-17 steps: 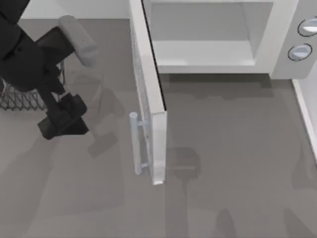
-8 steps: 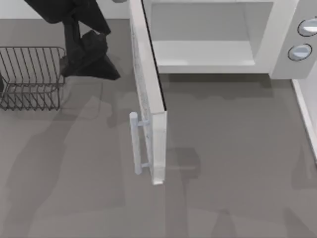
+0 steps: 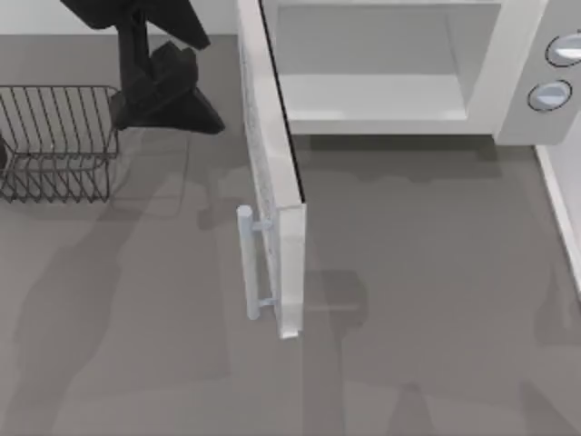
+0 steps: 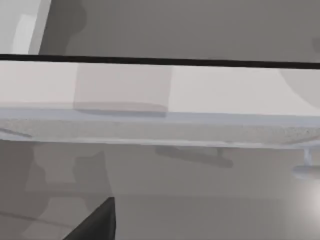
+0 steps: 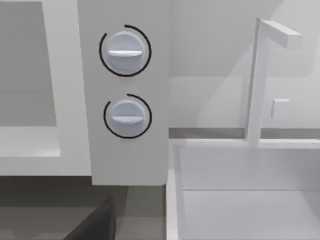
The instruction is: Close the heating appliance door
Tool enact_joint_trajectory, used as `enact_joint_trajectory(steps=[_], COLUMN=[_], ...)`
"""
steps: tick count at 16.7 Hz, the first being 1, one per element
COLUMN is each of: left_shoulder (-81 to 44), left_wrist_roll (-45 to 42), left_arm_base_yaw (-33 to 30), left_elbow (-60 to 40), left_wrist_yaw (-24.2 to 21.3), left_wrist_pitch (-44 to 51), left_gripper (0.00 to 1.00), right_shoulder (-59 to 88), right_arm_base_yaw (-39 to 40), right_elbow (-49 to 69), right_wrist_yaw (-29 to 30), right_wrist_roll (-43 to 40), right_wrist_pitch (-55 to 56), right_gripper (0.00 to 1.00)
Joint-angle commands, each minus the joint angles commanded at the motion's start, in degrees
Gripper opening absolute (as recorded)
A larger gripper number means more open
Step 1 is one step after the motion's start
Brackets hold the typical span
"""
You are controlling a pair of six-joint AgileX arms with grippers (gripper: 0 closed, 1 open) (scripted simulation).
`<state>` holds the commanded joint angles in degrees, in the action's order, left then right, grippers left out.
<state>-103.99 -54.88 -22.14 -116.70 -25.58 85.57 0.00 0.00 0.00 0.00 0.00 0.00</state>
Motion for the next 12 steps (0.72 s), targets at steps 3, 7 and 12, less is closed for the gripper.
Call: enact_joint_trajectory(steps=[3, 7, 12], left_shoulder=[0.1, 0.3, 0.4], left_wrist_roll=[0.6, 3.2, 5.5], left_arm_base_yaw=[-0.9, -3.4, -5.6], left_elbow=[2.3, 10.4, 17.4], left_wrist_yaw=[0.1, 0.9, 1.6], left_wrist_pitch=[-2.3, -11.3, -19.1], left_gripper=[1.00, 1.00, 1.00], right_shoulder=[0.0, 0.0, 0.0], right_arm_base_yaw=[0.0, 0.0, 0.0], right_elbow=[0.0, 0.0, 0.0], right_wrist_yaw=[0.0, 0.0, 0.0], right_wrist_roll=[0.0, 0.0, 0.0], right_wrist_pitch=[0.0, 0.0, 0.0], right_gripper=[1.00, 1.00, 1.00])
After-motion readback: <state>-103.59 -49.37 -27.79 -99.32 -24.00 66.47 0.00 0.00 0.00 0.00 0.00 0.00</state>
